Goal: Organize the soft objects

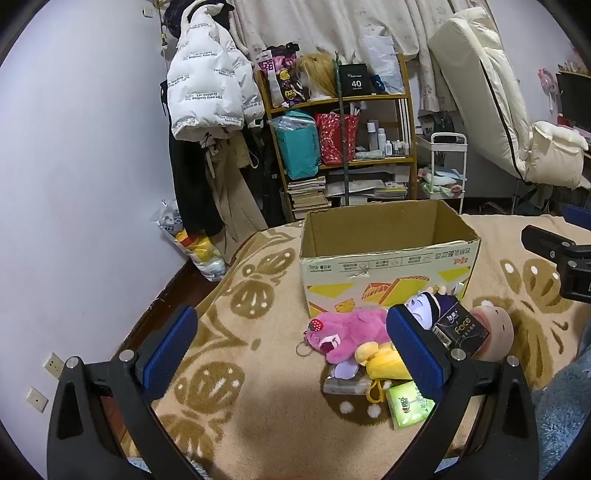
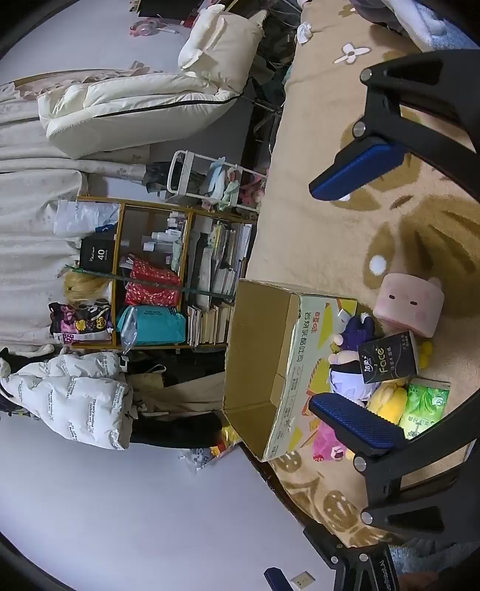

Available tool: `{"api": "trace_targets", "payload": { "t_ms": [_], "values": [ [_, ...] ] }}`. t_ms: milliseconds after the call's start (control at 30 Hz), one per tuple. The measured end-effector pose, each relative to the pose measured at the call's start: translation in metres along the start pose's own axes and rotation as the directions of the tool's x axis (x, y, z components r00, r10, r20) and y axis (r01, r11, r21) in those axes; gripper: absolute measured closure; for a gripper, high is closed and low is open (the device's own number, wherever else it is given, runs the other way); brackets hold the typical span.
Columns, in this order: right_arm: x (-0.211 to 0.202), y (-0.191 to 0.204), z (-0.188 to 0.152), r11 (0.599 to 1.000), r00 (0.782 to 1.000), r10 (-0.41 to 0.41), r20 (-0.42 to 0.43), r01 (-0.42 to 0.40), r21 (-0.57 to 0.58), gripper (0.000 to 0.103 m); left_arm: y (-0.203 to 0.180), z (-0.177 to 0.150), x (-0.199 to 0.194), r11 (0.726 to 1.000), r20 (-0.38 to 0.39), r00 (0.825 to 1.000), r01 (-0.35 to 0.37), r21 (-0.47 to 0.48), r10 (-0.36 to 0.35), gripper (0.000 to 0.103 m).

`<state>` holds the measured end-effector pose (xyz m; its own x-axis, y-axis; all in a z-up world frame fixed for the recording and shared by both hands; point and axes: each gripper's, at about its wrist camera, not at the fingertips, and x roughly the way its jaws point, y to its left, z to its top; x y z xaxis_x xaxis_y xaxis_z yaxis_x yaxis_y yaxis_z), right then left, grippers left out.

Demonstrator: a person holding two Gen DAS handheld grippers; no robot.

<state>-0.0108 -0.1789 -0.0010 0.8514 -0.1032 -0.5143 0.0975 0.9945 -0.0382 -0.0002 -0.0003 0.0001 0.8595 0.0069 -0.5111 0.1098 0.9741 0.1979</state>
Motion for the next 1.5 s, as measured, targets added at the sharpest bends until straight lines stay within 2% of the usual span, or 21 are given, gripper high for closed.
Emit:
{"api": "trace_targets", "payload": {
  "t_ms": [1500],
  "values": [
    [0.0023, 0.0001, -0.0013, 1.0, 1.0, 0.004, -0.005, -0.004, 0.007, 0.0, 0.0035, 0.0025, -0.0002, 1.0, 0.004, 1.0, -0.002, -0.004, 0.002, 0.002]
  ]
}}
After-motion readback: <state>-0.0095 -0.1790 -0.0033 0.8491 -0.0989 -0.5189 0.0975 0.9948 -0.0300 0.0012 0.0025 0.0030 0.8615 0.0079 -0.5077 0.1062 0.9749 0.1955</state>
